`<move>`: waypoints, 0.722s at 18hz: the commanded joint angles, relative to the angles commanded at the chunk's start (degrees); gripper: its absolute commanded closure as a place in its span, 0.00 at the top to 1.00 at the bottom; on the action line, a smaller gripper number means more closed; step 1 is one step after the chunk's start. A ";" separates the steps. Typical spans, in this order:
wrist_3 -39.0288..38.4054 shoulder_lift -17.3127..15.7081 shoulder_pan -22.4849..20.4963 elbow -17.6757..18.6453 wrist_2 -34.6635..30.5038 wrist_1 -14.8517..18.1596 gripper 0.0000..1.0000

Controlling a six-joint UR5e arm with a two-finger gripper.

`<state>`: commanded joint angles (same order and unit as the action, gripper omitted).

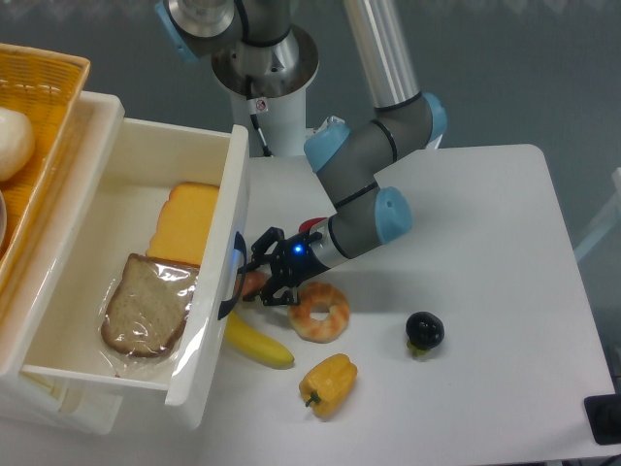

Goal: Pick up the egg
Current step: 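Close the gripper fingers on the small orange egg, then lift the held egg and carry it back above the donut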

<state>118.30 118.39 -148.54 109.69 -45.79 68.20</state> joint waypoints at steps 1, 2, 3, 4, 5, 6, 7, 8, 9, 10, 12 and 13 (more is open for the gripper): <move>0.09 0.00 0.00 -0.61 -0.87 0.00 0.07; -0.17 -0.09 0.00 -1.31 -2.10 0.09 0.07; -0.26 -0.09 0.00 -2.10 -3.33 0.09 0.07; -0.35 -0.17 0.00 -2.90 -4.21 0.17 0.07; -0.44 -0.26 0.00 -3.34 -4.48 0.35 0.07; -0.44 -0.35 -0.09 -3.78 -4.49 0.44 0.07; -0.52 -0.44 -0.17 -4.48 -4.49 0.61 0.07; -1.22 -0.61 -0.18 -5.44 -4.66 0.79 0.07; -2.97 -0.79 -0.18 -6.32 -4.75 1.05 0.07; -4.90 -1.05 -0.09 -7.38 -4.75 1.66 0.07; -7.46 -2.10 0.44 -9.40 -5.45 2.72 0.07; -7.55 -2.11 0.61 -10.10 -6.50 2.72 0.07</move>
<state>110.74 116.28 -147.92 99.59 -52.28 70.93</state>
